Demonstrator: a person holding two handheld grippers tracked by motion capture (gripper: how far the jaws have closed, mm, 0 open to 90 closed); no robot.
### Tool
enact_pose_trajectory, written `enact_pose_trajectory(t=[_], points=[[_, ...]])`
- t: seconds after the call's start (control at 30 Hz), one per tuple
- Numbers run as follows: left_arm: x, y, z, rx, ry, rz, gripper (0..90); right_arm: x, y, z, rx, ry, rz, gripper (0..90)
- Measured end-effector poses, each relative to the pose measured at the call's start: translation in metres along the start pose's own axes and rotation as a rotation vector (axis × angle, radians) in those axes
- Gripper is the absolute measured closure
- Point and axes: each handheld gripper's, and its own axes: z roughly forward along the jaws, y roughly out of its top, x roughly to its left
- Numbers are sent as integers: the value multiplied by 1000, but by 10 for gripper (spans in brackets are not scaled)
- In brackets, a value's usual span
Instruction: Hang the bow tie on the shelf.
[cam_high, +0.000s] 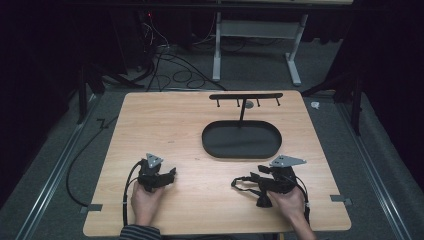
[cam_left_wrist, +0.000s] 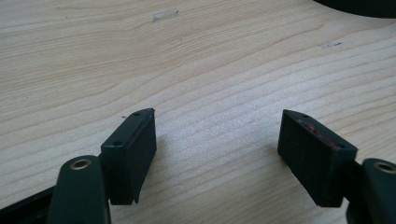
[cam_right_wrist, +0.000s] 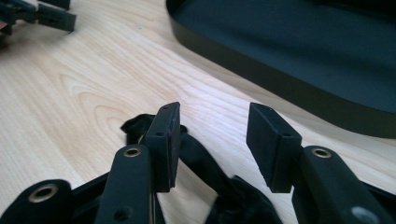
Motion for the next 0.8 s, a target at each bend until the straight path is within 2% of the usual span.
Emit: enact_pose_trajectory(t=[0.27, 0.8], points=[[0, 0, 0, 2, -1, 0, 285, 9, 2, 17, 49, 46, -17, 579], [0, 0, 0, 0, 0, 0, 285, 11, -2, 37, 101, 61, -28, 647]])
